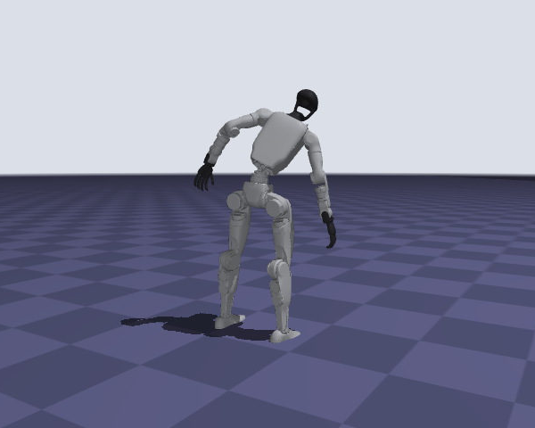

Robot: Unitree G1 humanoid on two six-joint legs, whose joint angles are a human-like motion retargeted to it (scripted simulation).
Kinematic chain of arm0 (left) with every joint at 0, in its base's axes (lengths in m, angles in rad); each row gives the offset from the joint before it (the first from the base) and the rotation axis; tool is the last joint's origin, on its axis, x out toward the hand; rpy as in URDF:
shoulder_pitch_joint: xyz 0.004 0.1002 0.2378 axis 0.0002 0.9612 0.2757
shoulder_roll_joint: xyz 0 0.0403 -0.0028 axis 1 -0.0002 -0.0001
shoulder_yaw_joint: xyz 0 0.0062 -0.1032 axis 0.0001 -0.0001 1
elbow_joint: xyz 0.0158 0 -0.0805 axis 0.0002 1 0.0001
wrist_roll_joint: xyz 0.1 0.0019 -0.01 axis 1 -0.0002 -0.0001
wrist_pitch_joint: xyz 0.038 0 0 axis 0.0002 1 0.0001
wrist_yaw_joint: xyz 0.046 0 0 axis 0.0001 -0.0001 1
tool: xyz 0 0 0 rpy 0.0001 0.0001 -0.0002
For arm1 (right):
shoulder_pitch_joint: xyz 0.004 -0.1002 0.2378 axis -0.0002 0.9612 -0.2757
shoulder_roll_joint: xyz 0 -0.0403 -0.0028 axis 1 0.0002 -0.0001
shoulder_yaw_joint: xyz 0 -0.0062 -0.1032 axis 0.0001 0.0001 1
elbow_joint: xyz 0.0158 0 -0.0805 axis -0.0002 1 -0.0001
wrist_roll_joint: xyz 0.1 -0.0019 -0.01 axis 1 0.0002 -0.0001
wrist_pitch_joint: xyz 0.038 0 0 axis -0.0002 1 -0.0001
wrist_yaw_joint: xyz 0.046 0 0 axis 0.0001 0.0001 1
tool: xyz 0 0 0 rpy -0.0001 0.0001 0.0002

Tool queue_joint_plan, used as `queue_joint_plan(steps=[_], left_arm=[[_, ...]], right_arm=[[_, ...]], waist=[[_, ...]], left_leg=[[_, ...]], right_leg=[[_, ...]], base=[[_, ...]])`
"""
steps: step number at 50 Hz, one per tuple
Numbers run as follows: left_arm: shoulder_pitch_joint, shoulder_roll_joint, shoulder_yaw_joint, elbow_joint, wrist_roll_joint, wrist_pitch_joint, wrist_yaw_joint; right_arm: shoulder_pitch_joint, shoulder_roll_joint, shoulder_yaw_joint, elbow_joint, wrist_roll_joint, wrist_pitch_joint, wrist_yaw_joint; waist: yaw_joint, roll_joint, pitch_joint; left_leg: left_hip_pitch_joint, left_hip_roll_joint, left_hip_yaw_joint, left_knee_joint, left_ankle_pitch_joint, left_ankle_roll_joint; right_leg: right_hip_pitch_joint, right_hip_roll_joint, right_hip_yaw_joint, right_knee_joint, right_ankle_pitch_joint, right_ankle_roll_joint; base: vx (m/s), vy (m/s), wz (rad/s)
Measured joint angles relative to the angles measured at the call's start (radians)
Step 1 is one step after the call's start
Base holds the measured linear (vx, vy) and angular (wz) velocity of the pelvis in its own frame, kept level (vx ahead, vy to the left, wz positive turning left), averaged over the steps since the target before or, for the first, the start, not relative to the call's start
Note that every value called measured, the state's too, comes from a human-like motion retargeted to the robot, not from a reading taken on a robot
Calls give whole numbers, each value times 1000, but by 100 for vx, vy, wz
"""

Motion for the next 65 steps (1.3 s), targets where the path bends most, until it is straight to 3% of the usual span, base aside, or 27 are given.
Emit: queue_joint_plan(steps=[7, 13, 16, 20, 25, 28, 30, 32, 36, 38, 41, 43, 51, 55, 65], left_arm=[[28, -56, -14, 84, 70, 4, 23], [91, -51, 9, 107, 68, 11, 4], [47, -36, -1, 158, 94, 15, 0], [-35, 17, -8, 153, 189, 20, 28], [-138, 102, 27, -23, 85, 20, 189], [-192, 128, 62, -142, -82, -3, 263], [-216, 143, 85, -209, -167, -19, 278], [-221, 163, 96, -261, -207, -32, 275], [-245, 210, 86, -321, -228, -43, 265], [-247, 224, 65, -337, -214, -48, 262], [-262, 183, 28, -327, -179, -43, 243], [-229, 139, 16, -321, -166, -37, 217], [-49, -9, -65, -268, -145, -7, 58], [-22, -73, -117, -201, -153, 6, 2], [-2, -206, -110, -125, -275, 32, -30]], right_arm=[[-11, 5, 4, 7, -7, -4, 10], [27, 62, 12, 0, 1, -10, 18], [25, 89, 28, 4, 21, -10, 37], [58, 108, 24, -7, 42, -18, 66], [76, 99, 6, -4, 80, -25, 32], [47, 80, 7, 11, 115, -20, 8], [27, 70, 6, 20, 126, -15, 7], [27, 66, -1, 21, 122, -14, 10], [21, 60, -18, 23, 107, -12, 7], [32, 54, -24, 24, 102, -14, -8], [22, 11, -32, 38, 94, -9, -37], [17, -16, -32, 41, 83, -6, -52], [-42, -39, -20, 20, 65, -8, -63], [-55, -32, -5, 20, 48, -6, -64], [-97, -45, 6, 36, 39, 9, -47]], waist=[[73, -67, 38], [155, -134, -10], [156, -155, -32], [94, -127, -44], [28, -99, -41], [5, -104, -15], [-11, -110, 5], [-28, -110, 17], [-36, -63, 29], [-40, -40, 29], [-76, -1, 31], [-96, 29, 26], [-54, 98, -21], [-8, 101, -37], [96, 67, 0]], left_leg=[[-161, -4, 78, 0, 16, 5], [-145, 62, 121, 0, 91, -3], [-95, 93, 134, 0, 77, 10], [-24, 133, 89, 0, 30, 8], [4, 137, 24, 0, -1, 17], [27, 110, 17, 4, -28, 28], [51, 86, 15, 7, -48, 33], [82, 74, 10, 12, -75, 29], [135, 128, 5, 18, -137, -16], [161, 133, -11, 22, -161, -24], [165, 93, -63, 58, -171, -8], [169, 65, -78, 88, -154, 5], [139, 54, 8, 74, -97, -11], [88, 48, 35, 21, -71, -14], [-138, 22, 176, 0, 0, -13]], right_leg=[[57, -17, 30, 31, -72, -3], [102, 35, 102, 66, -139, -18], [104, 69, 136, 126, -133, -62], [51, 134, 152, 310, -152, -145], [-81, 137, 117, 332, -153, -126], [-129, 112, 133, 183, -53, -101], [-156, 86, 135, 82, 53, -65], [-180, 65, 107, 9, 96, -20], [-212, 109, 17, -74, 8, 0], [-210, 109, 4, -74, 28, 0], [-184, 55, -9, -72, 144, 0], [-165, 23, -8, -58, 168, 0], [-102, 59, 19, -74, 114, 0], [-78, 59, 26, -65, 81, 0], [7, 23, 18, -37, -4, 0]], base=[[42, 4, -35], [53, 11, -77], [52, 16, -40], [47, 15, 57], [39, 5, 73], [38, -3, 26], [41, -6, 18], [46, -12, 22], [51, -31, 15], [55, -24, 43], [55, -10, 79], [53, -2, 45], [46, -16, -29], [38, -8, -16], [32, 3, -6]])
